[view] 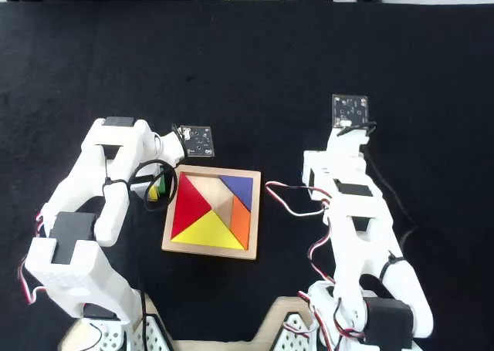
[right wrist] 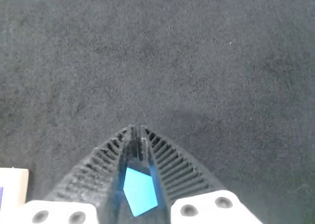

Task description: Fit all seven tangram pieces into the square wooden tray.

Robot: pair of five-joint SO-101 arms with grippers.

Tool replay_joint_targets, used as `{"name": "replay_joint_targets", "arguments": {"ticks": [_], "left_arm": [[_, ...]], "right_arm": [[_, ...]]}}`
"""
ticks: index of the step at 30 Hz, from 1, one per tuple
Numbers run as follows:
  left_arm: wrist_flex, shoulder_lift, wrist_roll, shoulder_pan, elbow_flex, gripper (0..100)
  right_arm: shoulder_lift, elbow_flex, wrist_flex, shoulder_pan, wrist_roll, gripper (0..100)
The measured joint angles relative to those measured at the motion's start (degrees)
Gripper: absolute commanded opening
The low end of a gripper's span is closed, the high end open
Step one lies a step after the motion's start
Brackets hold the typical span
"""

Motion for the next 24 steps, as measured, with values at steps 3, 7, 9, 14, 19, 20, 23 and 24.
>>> {"name": "replay_joint_targets", "arguments": {"ticks": [3, 7, 9, 14, 19, 20, 23, 24], "left_arm": [[0.0, 0.0, 2.4, 0.0, 0.0, 14], [0.0, -0.5, 4.7, -0.1, 0.1, 14], [0.0, -1.6, 5.2, -0.1, 0.4, 14], [-0.1, -2.7, 5.4, -0.2, 1.3, 4], [-0.1, -2.7, 5.5, -0.2, 1.4, 4], [-0.1, -2.7, 5.5, -0.2, 1.4, 3], [-0.1, -2.3, 5.5, -0.1, 1.4, 3], [-0.1, -2.3, 5.5, -0.1, 1.4, 3]], "right_arm": [[1.4, 0.0, 0.0, 0.0, 0.0, 2.2], [3.8, -1.9, -0.1, 0.0, 1.7, 2.2], [4.1, -2.2, -0.2, 0.0, 2.0, 2.2], [4.1, -2.2, -0.2, 0.0, 2.0, 2.2], [4.1, -2.2, -0.2, 0.0, 2.0, 2.2], [4.1, -2.2, -0.2, 0.0, 2.0, 2.2], [4.1, -2.2, -0.2, 0.0, 2.0, 2.2], [4.1, -2.2, -0.2, 0.0, 2.0, 2.2]]}}
